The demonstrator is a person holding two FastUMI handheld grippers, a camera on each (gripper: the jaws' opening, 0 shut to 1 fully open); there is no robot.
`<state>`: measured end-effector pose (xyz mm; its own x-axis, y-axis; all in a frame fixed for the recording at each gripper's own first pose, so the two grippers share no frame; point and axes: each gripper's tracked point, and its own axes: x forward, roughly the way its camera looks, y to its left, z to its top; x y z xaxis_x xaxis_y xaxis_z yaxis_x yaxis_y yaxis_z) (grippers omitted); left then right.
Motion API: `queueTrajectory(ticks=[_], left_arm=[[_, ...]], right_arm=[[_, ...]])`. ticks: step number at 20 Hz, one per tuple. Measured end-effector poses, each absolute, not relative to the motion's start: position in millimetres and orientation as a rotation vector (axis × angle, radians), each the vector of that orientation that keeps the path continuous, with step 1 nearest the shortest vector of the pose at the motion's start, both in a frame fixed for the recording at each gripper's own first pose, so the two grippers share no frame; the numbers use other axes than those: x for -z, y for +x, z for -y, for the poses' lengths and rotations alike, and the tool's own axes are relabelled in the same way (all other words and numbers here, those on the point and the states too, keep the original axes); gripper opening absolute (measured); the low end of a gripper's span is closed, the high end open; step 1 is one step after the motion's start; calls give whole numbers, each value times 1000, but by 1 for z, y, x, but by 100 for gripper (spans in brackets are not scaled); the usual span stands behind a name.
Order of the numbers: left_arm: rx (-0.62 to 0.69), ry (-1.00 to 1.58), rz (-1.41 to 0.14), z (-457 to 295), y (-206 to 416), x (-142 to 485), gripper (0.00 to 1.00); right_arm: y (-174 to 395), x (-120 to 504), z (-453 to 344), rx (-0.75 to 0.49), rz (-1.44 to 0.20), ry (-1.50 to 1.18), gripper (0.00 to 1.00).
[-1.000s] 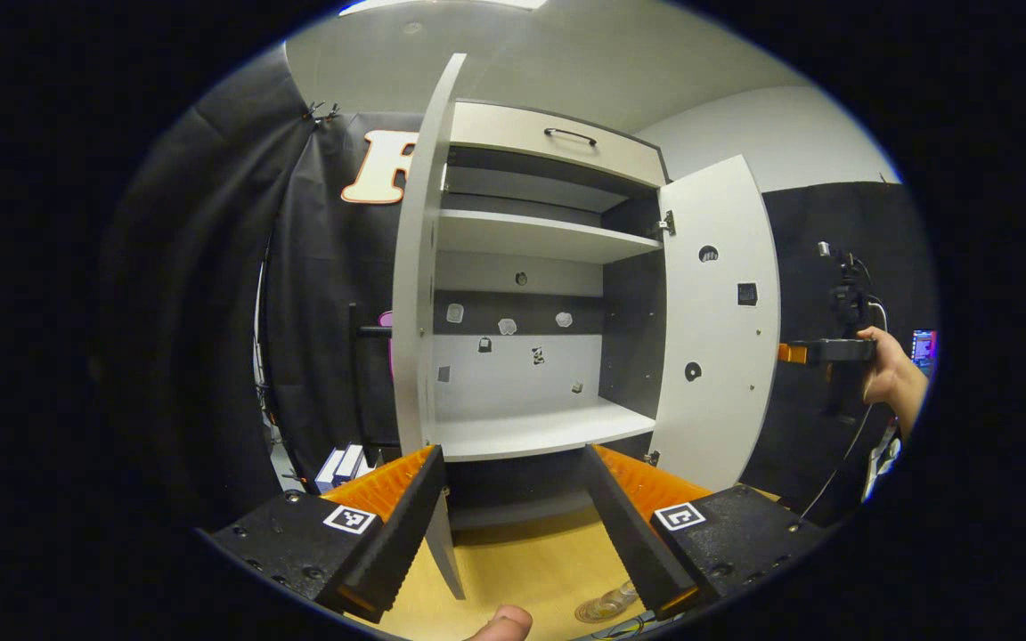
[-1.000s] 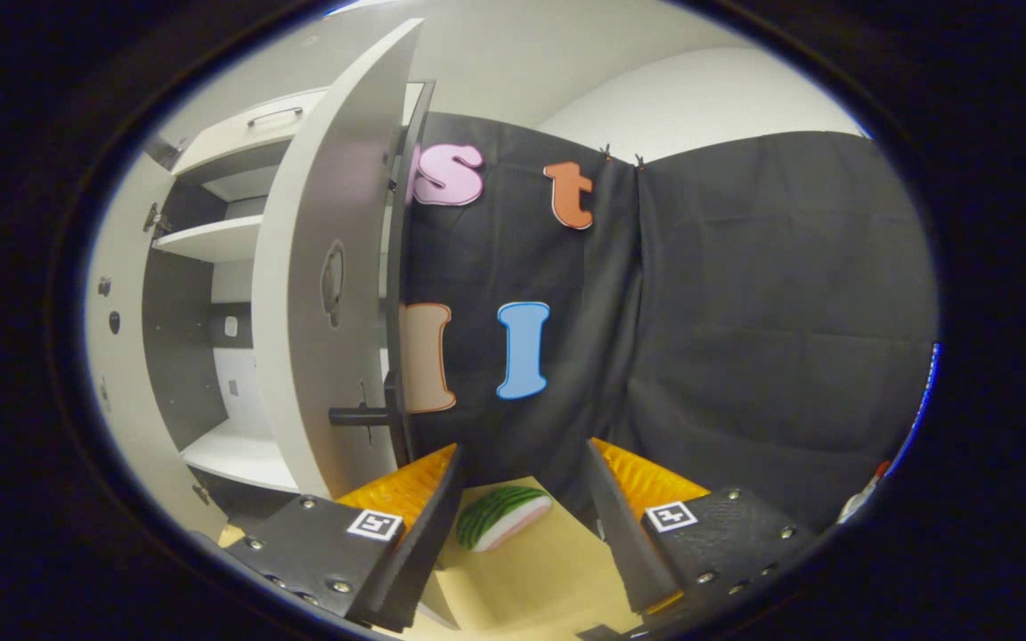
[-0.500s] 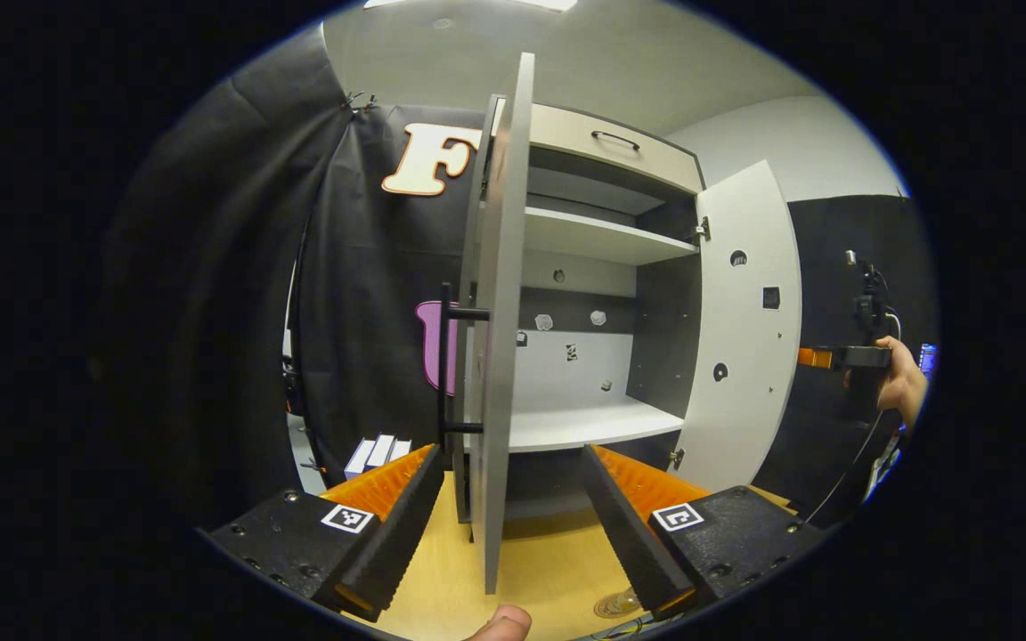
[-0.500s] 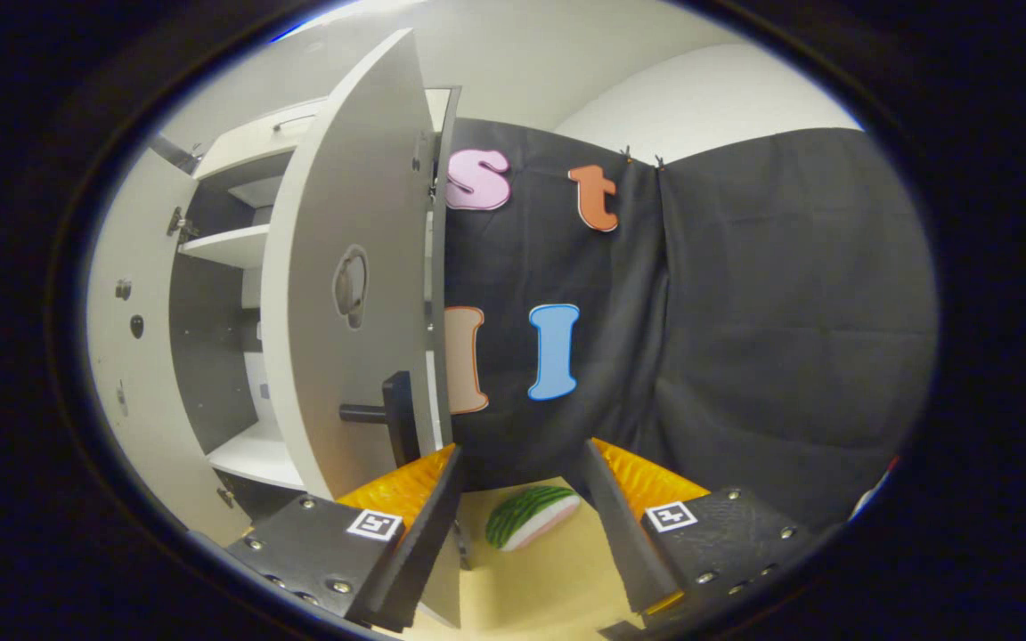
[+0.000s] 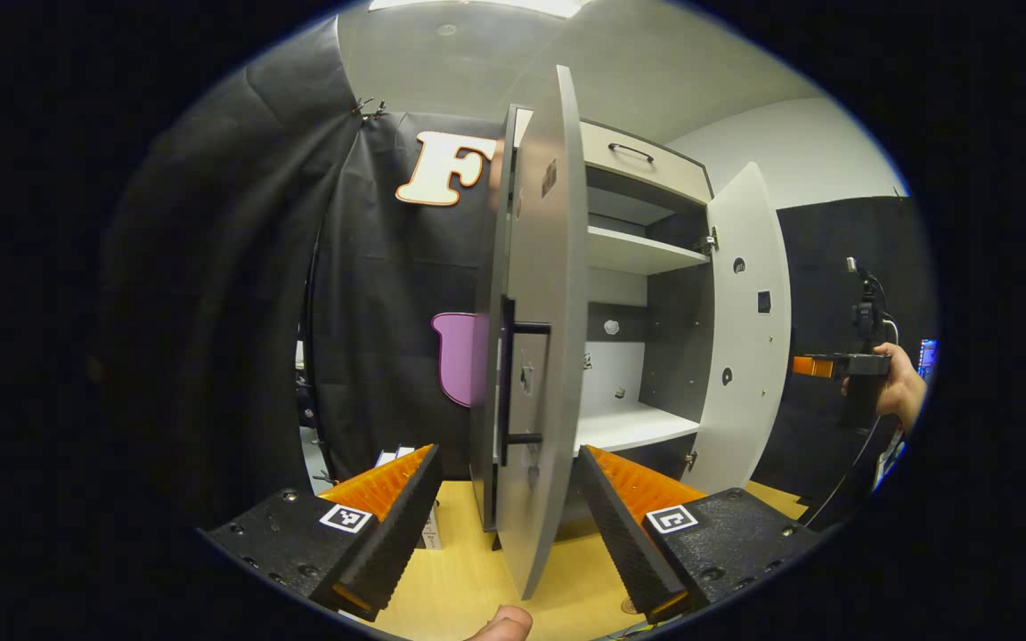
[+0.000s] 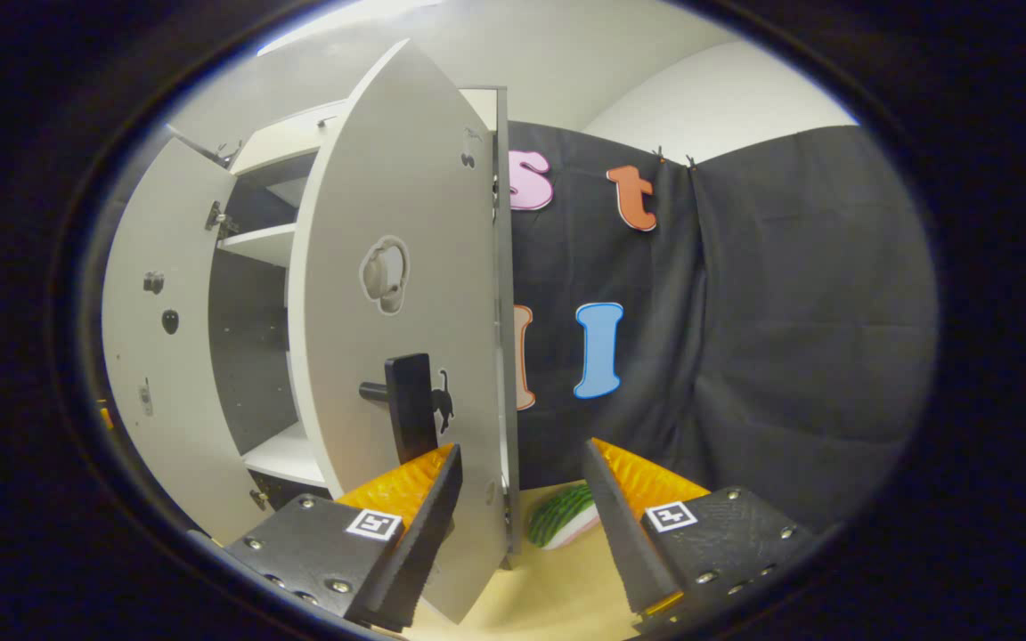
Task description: Grasp the bottle in the cabinet with the left hand and place it on the coaster, then close the right door with the right hand and the left door with the left hand.
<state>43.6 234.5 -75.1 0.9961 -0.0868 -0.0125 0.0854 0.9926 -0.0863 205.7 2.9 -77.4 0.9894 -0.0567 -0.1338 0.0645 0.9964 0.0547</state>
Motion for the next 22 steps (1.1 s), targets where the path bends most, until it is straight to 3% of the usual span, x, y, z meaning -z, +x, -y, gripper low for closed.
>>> queueTrajectory(ticks=[5,6,9,12,15,18,19,20,22], left_arm=[[96,-77,17,-262,58,73,96],[96,-84,10,-266,63,75,92],[105,-115,-16,-271,79,76,99],[102,-124,24,-279,88,66,93],[53,-73,24,-302,93,74,96],[3,-68,-8,-325,104,90,96],[-5,-74,-20,-329,106,94,93],[-8,-83,-23,-332,108,94,96],[-11,-92,-20,-335,111,91,96]], right_arm=[[204,76,-11,85,-101,29,84],[205,75,-20,75,-102,25,84],[212,79,-53,16,-106,61,84],[202,60,-85,-38,-60,84,90],[165,41,-93,-37,-5,82,88],[114,24,-107,-92,6,127,93],[98,25,-105,-84,-10,128,93],[76,26,-100,-68,-24,115,89],[36,28,-91,-41,-38,77,93]])
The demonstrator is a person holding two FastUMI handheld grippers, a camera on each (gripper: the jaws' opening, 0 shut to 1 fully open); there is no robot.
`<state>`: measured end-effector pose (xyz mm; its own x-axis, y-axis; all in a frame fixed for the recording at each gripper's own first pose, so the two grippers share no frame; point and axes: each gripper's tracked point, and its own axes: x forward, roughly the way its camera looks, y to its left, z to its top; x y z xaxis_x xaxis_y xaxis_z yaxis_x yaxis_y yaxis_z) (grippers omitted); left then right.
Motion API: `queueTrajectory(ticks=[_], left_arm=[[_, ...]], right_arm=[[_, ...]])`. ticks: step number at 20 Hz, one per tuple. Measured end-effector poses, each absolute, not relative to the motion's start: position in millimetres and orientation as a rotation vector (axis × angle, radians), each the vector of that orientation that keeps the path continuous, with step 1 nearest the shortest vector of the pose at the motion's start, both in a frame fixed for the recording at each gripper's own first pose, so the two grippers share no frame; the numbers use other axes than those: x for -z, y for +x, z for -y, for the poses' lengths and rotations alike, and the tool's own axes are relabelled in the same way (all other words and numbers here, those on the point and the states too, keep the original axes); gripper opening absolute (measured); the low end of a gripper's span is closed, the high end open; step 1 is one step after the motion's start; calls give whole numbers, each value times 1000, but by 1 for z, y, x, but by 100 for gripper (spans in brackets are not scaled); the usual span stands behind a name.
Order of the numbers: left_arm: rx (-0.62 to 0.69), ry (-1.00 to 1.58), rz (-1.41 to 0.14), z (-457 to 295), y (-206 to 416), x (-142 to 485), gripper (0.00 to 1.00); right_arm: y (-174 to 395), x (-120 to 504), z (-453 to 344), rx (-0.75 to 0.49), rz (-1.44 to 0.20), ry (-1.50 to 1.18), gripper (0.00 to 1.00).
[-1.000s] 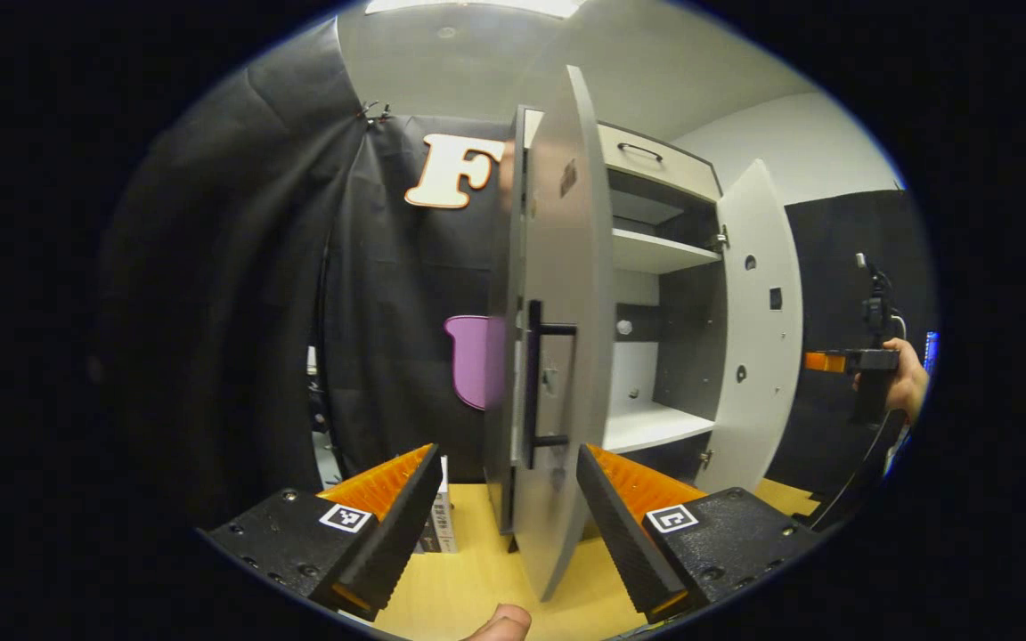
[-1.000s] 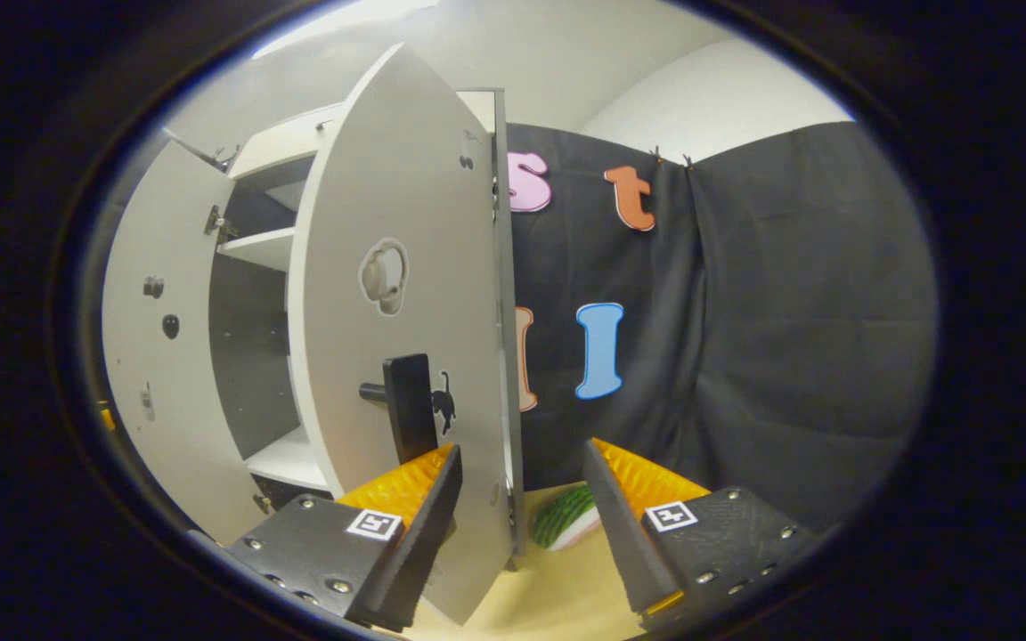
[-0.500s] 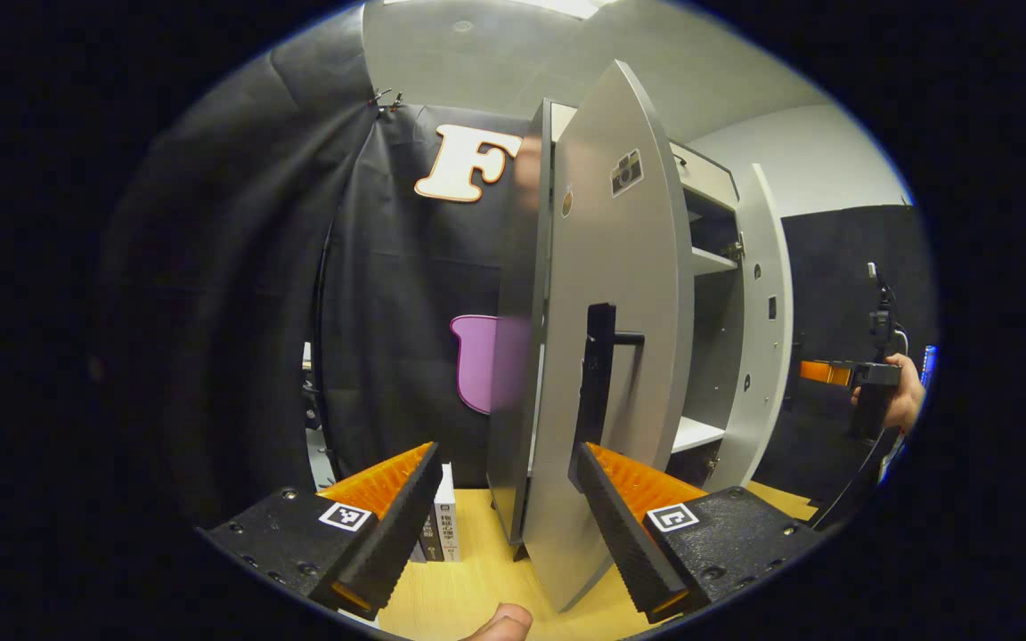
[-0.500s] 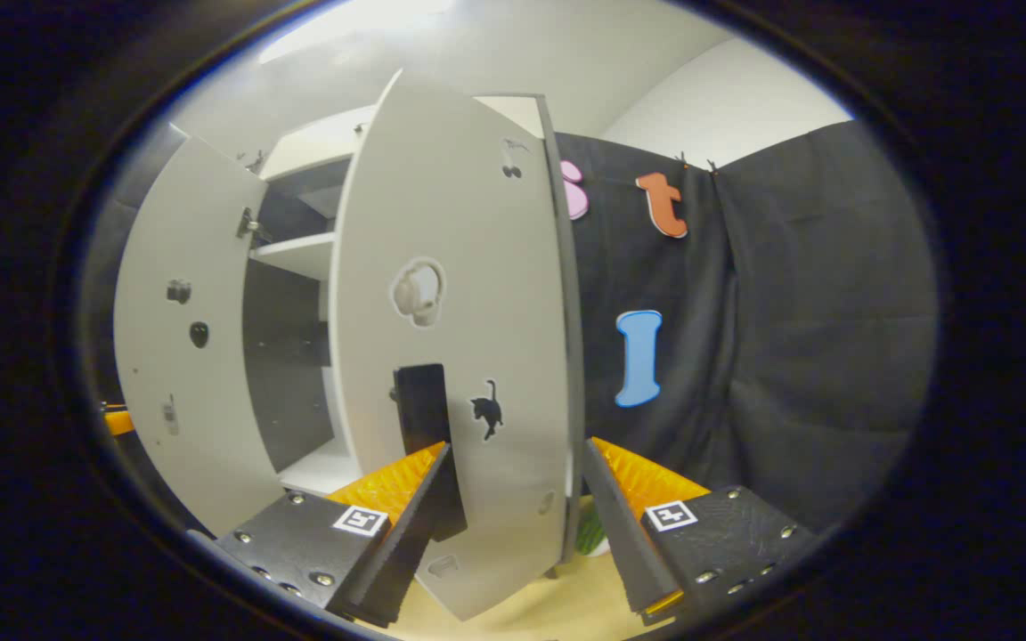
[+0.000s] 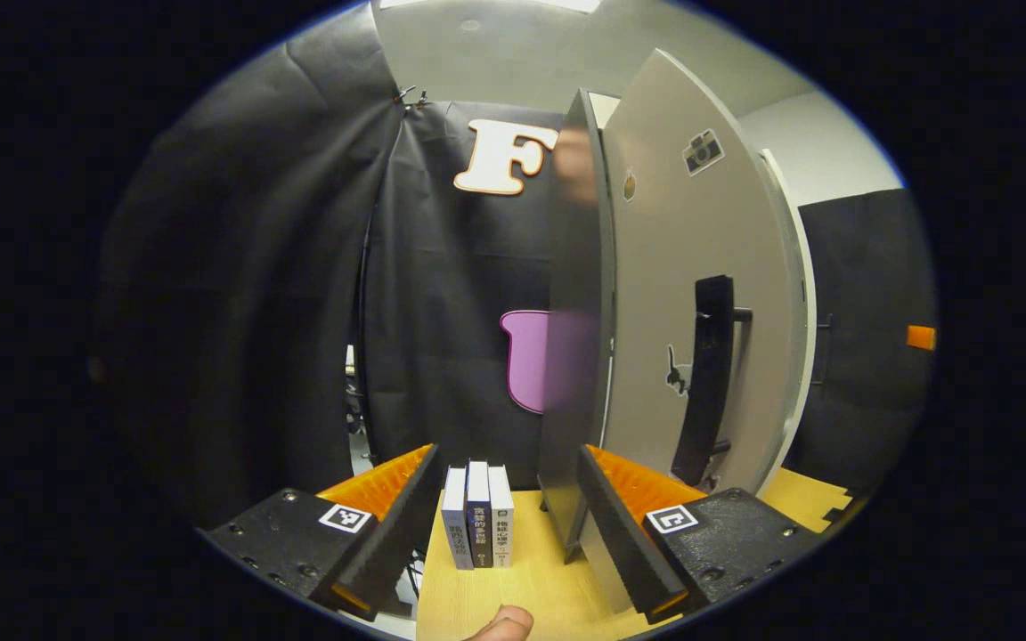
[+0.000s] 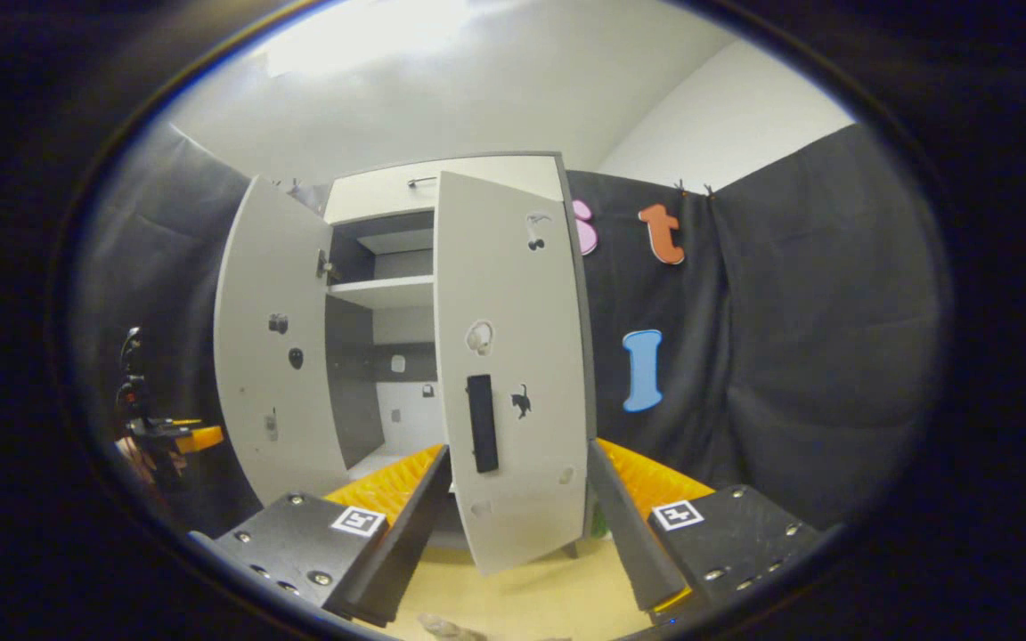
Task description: Grasp the bottle in the cabinet with the left hand and place it on the coaster, then close the right door with the right hand and the left door with the left hand.
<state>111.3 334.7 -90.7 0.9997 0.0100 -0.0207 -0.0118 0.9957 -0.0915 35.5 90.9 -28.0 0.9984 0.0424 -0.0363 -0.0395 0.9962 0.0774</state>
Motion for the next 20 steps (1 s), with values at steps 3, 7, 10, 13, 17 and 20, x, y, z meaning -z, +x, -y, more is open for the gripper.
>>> queueTrajectory(ticks=[3,7,10,13,17,20], left_arm=[[-21,-90,-32,-335,117,87,96],[-11,-83,-46,-315,118,74,93],[4,-50,-28,-293,126,57,96],[-30,-25,-34,-287,135,56,89],[-41,-55,-45,-283,134,58,89],[-73,-33,-41,-287,133,56,90]], right_arm=[[-19,37,-91,-26,-50,60,90],[-70,48,-114,-48,-70,56,94],[-97,44,-143,-80,-50,137,90],[-112,45,-162,-113,-47,151,94],[-119,52,-157,-78,-49,103,93],[-116,61,-151,-45,-74,132,94]])
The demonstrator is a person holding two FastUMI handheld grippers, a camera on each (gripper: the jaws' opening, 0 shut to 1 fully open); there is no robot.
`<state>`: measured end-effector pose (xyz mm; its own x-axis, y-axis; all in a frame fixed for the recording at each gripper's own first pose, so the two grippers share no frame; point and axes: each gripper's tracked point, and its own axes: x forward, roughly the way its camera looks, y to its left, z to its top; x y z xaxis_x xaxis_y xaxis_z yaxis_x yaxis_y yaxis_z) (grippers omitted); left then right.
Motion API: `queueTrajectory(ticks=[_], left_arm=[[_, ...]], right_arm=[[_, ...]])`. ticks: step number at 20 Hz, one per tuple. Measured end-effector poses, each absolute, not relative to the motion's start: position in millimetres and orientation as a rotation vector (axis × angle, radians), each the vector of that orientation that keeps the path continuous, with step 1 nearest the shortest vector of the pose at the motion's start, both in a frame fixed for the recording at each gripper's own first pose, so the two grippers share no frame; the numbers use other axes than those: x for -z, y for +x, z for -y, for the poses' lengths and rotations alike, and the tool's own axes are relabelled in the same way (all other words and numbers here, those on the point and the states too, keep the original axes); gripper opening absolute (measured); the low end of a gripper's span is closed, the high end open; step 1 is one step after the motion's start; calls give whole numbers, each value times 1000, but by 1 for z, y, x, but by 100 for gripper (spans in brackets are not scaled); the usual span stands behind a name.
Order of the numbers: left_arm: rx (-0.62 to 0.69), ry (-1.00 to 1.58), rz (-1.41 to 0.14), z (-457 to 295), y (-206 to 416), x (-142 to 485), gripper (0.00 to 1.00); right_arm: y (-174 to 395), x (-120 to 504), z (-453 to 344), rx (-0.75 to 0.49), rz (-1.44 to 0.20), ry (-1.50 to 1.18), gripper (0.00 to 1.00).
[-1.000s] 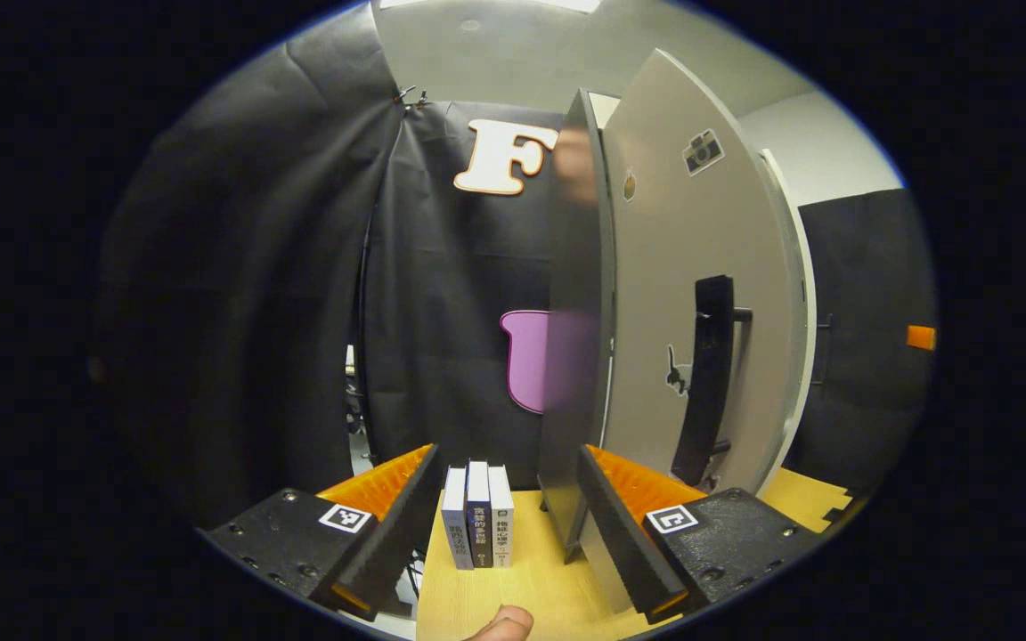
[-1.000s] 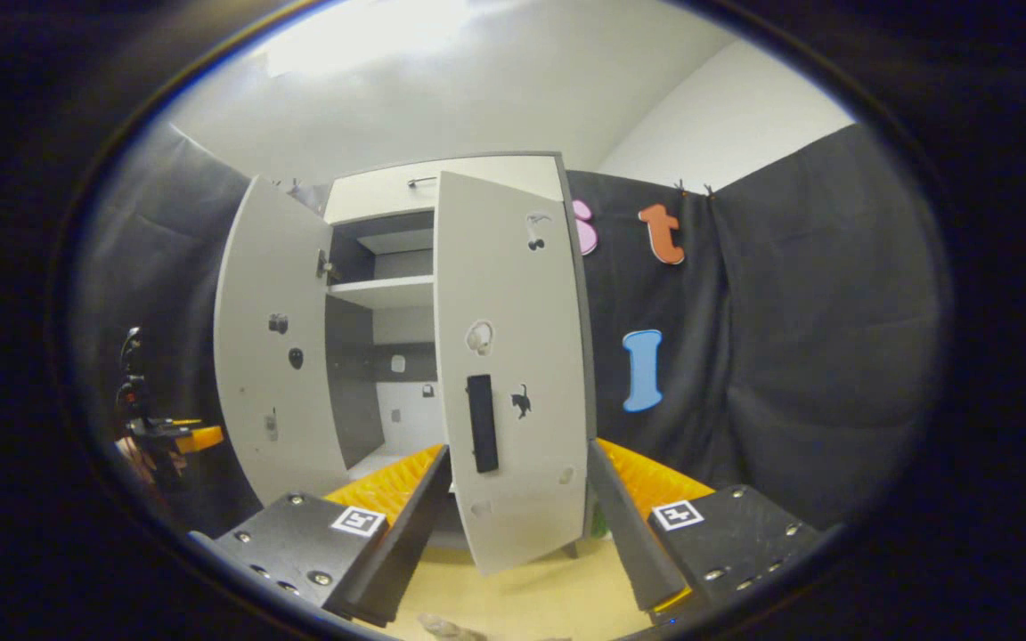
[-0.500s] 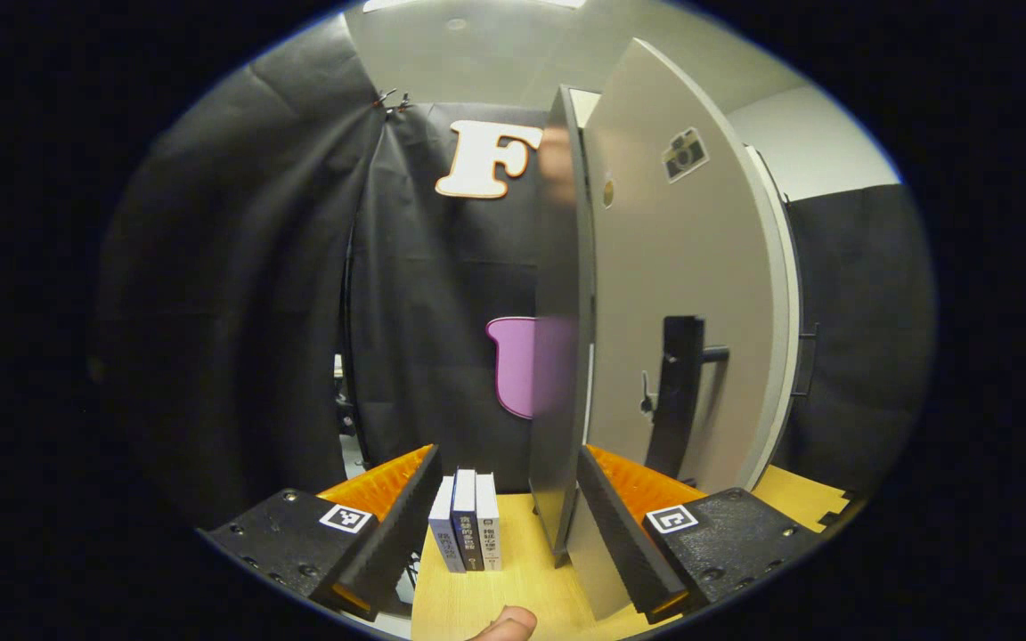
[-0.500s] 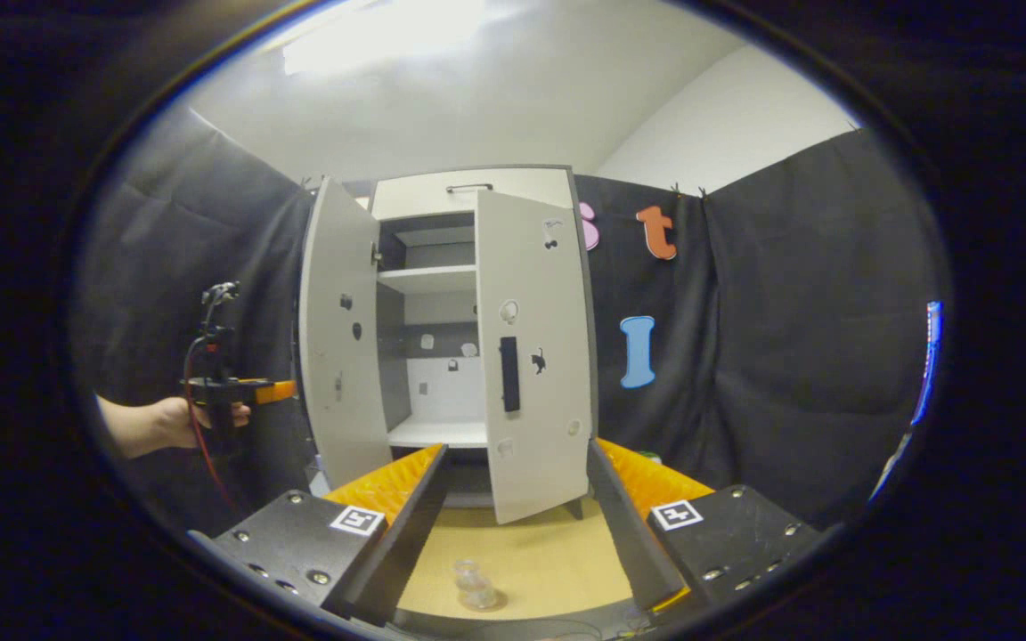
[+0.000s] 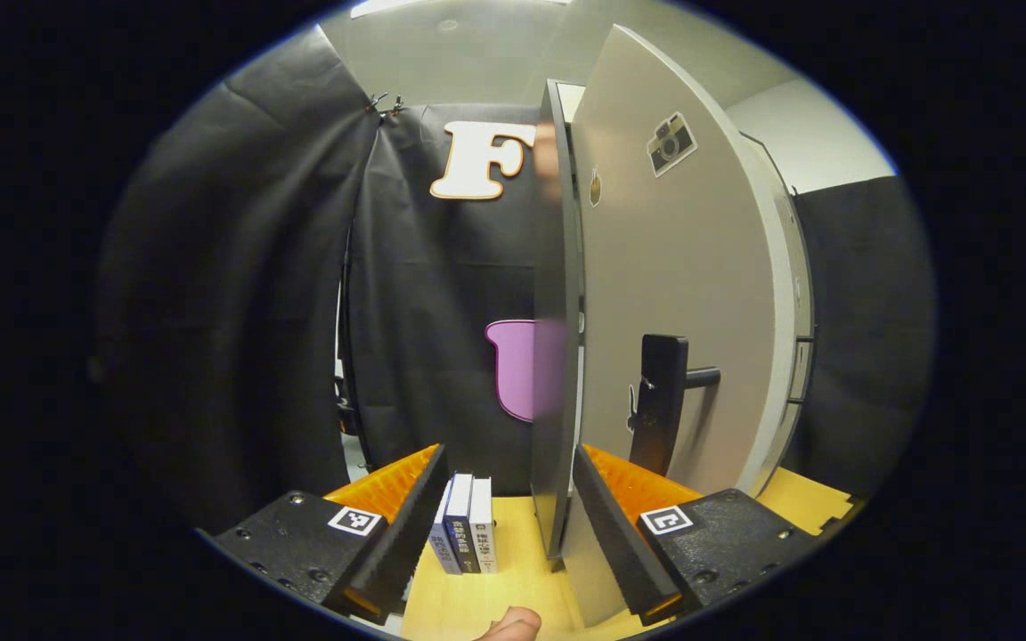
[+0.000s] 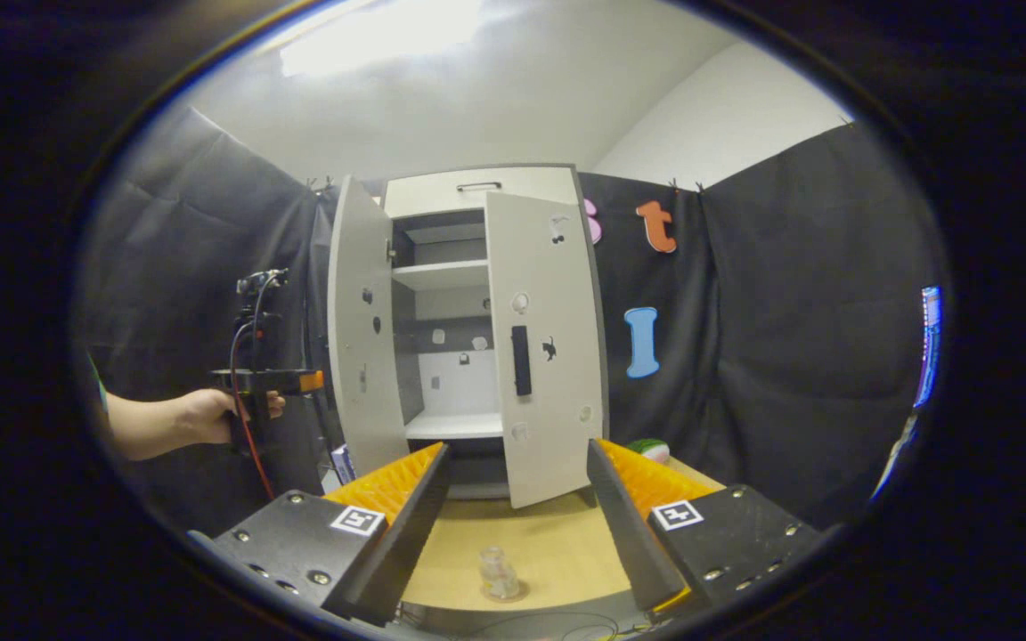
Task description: Grasp the bottle in the cabinet with the left hand and place it on the coaster, then close the right door with the right hand and the left door with the left hand.
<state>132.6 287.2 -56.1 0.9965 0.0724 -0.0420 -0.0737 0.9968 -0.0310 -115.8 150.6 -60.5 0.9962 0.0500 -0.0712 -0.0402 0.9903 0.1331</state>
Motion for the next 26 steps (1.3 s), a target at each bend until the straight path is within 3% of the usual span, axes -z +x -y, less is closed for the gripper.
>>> queueTrajectory(ticks=[9,10,11,19,20,21,23,26], left_arm=[[-95,-93,-62,-280,131,61,92],[-89,-89,-62,-277,130,60,89],[-88,-91,-62,-274,131,61,94],[-78,-94,-78,-256,132,60,94],[-70,-96,-82,-253,133,60,94],[-58,-96,-87,-249,134,62,94],[-46,-97,-95,-241,135,62,94],[-43,-76,-87,-232,135,60,94]], right_arm=[[-92,55,-145,-24,-70,127,94],[-90,55,-144,-23,-75,126,94],[-88,55,-144,-23,-76,123,94],[-69,48,-134,-30,-65,94,94],[-67,49,-133,-31,-66,91,90],[-65,49,-130,-27,-64,86,94],[-62,50,-126,-22,-63,80,90],[-57,51,-119,-16,-69,73,94]])
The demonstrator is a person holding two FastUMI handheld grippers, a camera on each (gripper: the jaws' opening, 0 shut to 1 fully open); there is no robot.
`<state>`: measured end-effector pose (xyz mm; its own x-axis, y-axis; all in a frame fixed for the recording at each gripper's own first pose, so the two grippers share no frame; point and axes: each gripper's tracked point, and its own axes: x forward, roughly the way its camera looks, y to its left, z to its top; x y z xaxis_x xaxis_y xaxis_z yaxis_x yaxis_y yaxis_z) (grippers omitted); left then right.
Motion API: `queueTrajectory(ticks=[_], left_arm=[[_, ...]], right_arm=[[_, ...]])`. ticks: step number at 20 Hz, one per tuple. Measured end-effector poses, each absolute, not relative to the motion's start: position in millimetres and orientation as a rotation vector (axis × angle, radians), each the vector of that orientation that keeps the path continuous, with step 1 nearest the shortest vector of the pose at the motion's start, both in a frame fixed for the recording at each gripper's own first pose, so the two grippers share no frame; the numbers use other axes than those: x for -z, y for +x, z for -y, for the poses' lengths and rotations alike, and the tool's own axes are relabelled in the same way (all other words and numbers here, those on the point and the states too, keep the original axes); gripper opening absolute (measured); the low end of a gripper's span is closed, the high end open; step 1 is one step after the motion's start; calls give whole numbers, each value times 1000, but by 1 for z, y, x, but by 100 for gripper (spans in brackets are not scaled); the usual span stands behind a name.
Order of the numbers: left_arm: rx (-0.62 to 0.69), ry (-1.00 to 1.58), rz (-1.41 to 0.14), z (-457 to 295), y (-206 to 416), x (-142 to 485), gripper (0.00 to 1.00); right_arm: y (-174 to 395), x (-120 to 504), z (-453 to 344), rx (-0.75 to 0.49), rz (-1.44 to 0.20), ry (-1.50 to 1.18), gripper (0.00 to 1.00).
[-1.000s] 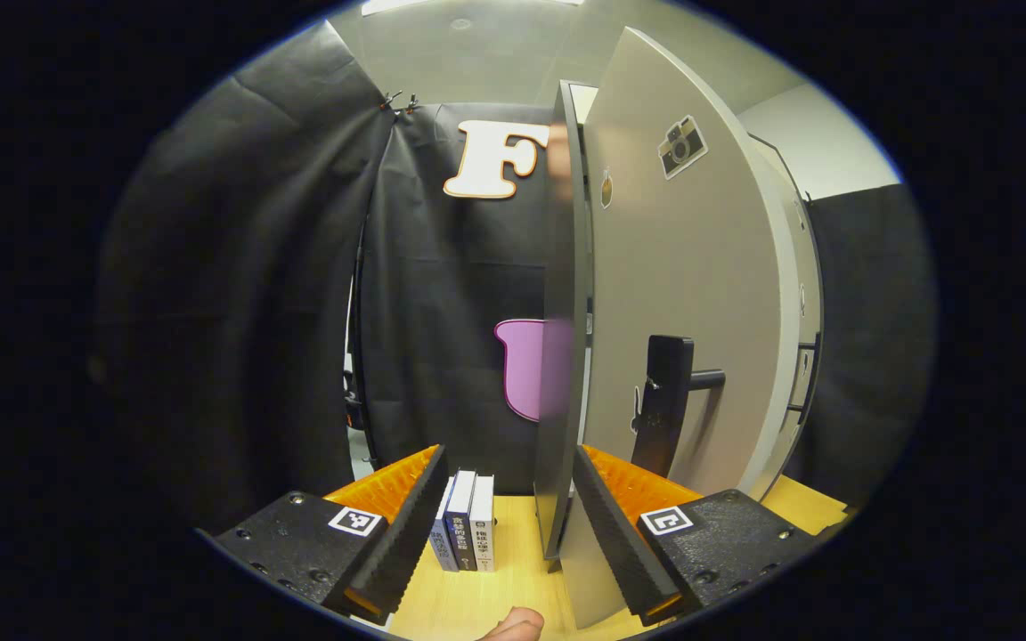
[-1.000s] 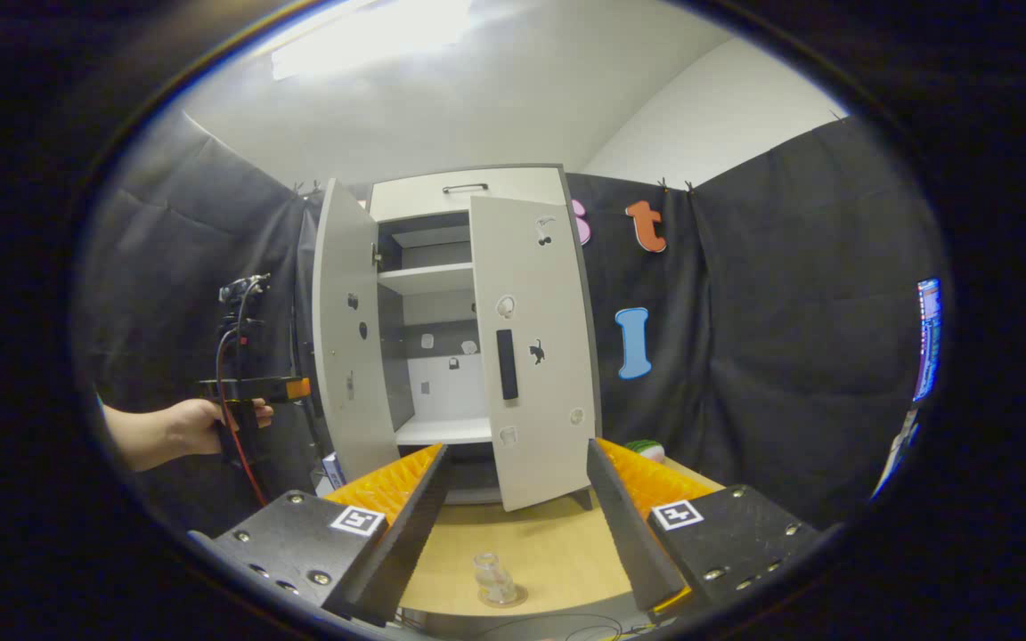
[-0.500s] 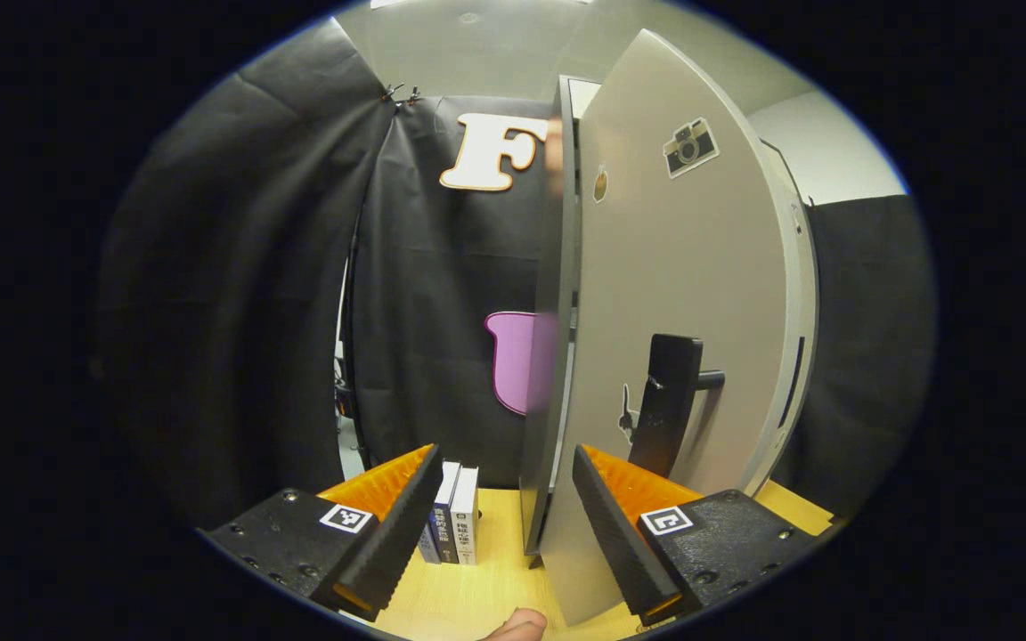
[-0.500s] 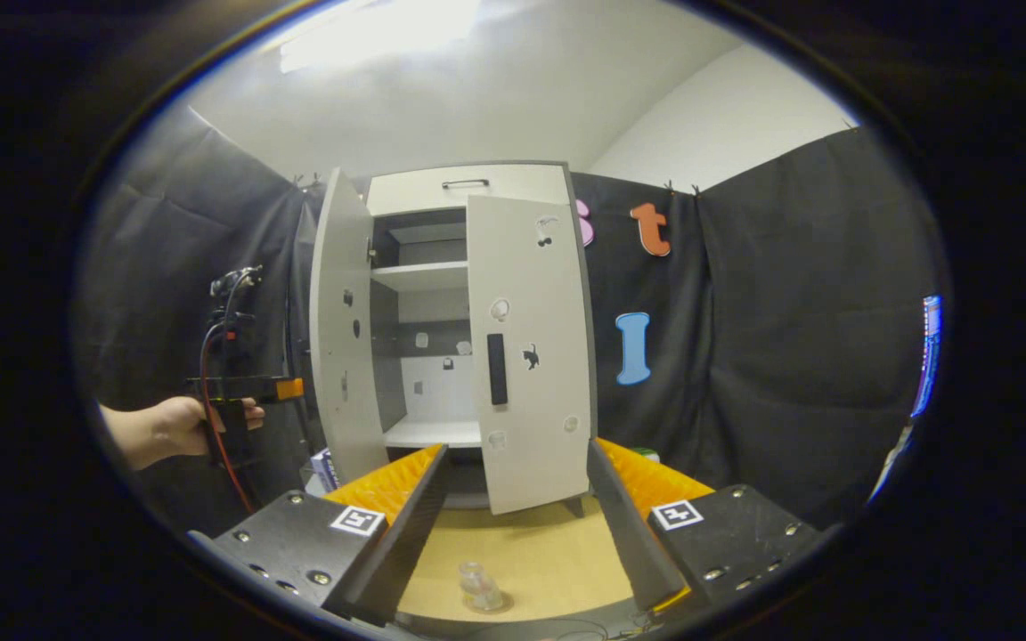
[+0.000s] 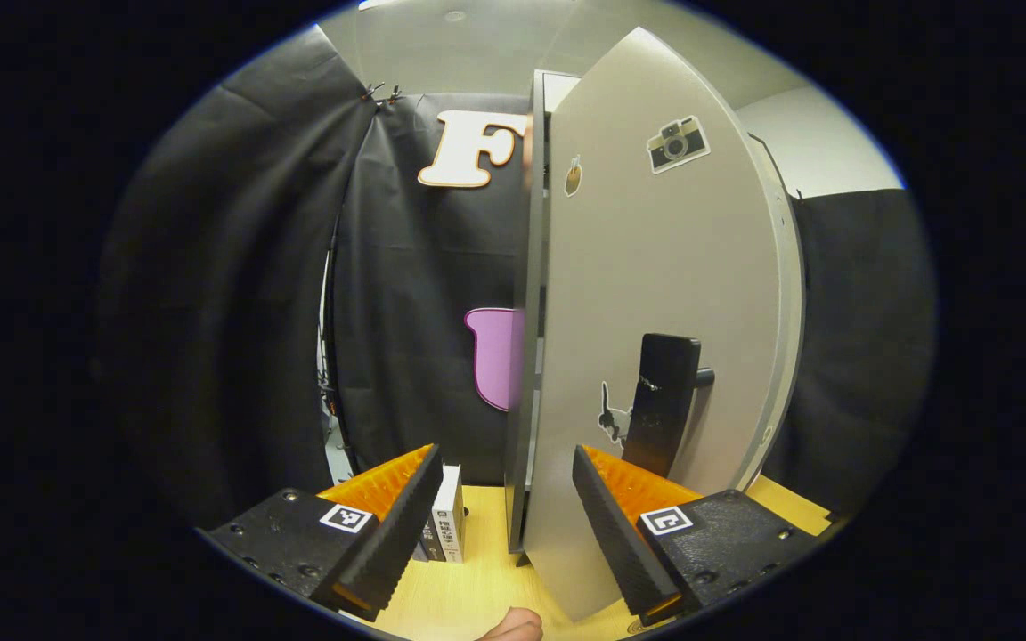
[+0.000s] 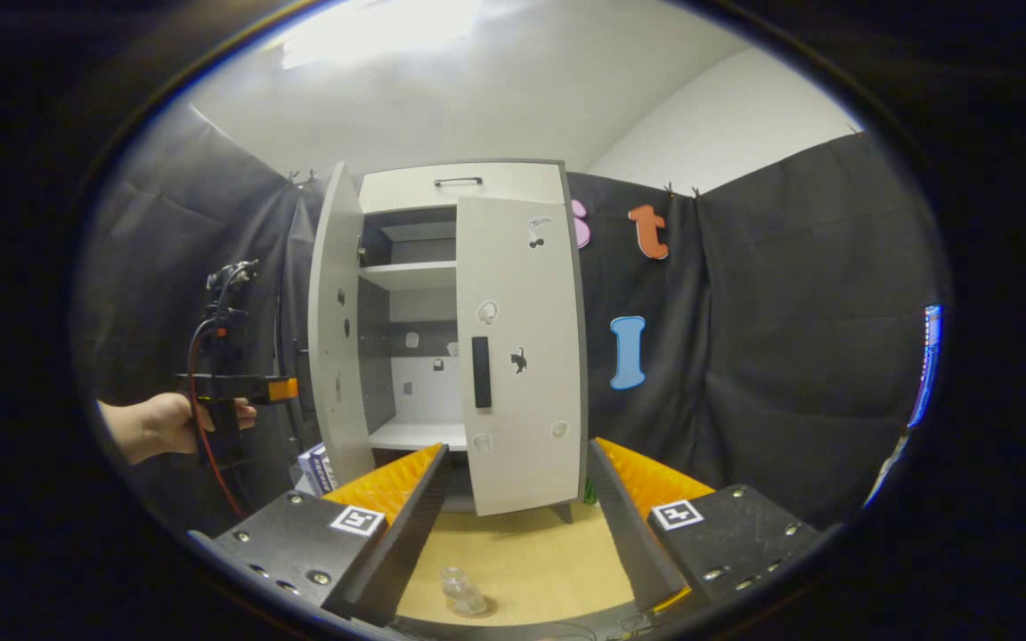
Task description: Grasp the bottle in the cabinet with the left hand and place it on the coaster, then close the right door with the right hand and the left door with the left hand.
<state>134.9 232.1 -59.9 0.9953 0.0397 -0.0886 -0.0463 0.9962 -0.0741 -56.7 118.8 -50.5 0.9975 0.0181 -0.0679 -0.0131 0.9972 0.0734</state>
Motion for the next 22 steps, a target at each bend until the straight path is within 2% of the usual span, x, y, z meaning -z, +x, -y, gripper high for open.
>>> queueTrajectory(ticks=[2,3,4,10,11,12,19,20,22], left_arm=[[-57,-64,-100,-231,135,62,94],[-61,-60,-105,-229,135,62,94],[-62,-62,-106,-228,136,61,94],[-75,-68,-120,-220,137,61,94],[-70,-70,-120,-218,138,62,94],[-62,-74,-114,-214,139,61,94],[-40,-68,-88,-190,149,60,94],[-40,-70,-84,-188,151,60,94],[-39,-80,-85,-183,156,62,94]], right_arm=[[-52,49,-109,-4,-67,50,94],[-49,49,-103,3,-68,46,90],[-47,49,-98,10,-69,48,94],[-30,45,-84,24,-52,47,94],[-26,47,-86,19,-51,49,90],[-22,47,-86,17,-50,49,94],[7,43,-86,7,-30,34,94],[12,44,-85,1,-29,26,90],[21,46,-84,-2,-27,10,93]])
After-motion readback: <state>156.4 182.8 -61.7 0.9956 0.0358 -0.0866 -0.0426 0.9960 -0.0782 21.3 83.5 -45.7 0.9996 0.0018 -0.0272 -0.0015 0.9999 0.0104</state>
